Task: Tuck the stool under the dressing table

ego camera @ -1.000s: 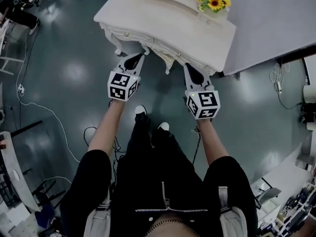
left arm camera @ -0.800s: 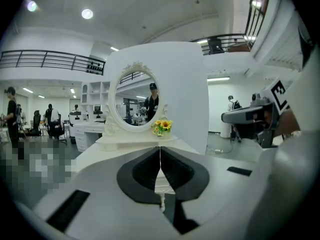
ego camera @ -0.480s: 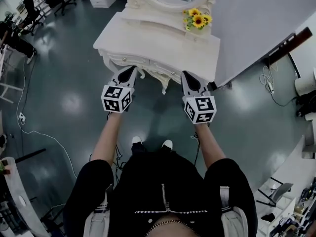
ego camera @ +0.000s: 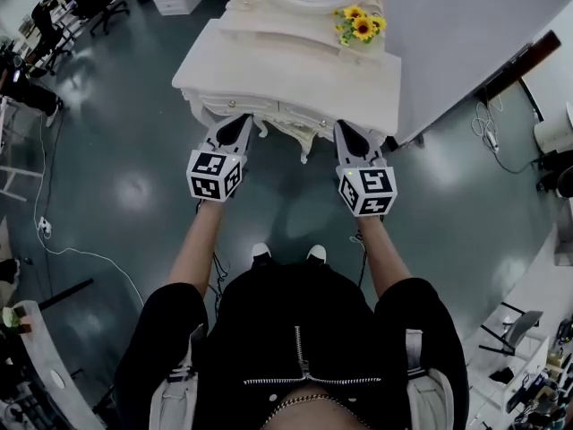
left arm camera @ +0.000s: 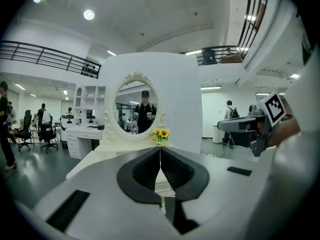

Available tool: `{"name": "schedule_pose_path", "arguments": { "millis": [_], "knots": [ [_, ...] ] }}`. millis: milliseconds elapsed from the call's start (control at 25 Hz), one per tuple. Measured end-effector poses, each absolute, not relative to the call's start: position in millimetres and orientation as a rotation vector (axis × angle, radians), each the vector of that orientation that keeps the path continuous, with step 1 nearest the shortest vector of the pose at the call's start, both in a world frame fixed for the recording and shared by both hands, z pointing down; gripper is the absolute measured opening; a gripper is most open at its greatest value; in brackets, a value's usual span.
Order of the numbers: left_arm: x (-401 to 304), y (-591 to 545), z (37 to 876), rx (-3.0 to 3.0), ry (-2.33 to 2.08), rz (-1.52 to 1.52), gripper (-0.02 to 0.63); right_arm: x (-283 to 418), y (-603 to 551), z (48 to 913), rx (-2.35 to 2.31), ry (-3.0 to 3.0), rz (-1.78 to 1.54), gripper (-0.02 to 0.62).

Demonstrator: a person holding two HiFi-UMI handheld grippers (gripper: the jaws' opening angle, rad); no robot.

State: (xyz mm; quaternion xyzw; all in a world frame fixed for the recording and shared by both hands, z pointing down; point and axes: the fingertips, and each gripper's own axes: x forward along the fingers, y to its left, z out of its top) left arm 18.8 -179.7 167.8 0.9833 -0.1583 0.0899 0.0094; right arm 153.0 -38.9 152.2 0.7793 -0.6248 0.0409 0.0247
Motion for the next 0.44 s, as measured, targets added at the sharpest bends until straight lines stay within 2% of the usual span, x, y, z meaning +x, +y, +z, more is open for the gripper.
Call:
{"name": "schedule_pose_path", "arguments": {
  "millis": [440],
  "knots": [
    [10.9,-177.2,162.7,3.075,-0.483,0.280,0.021,146.9,-31.7,147.7,2.421,-1.921,0.118,0.002]
  ]
}}
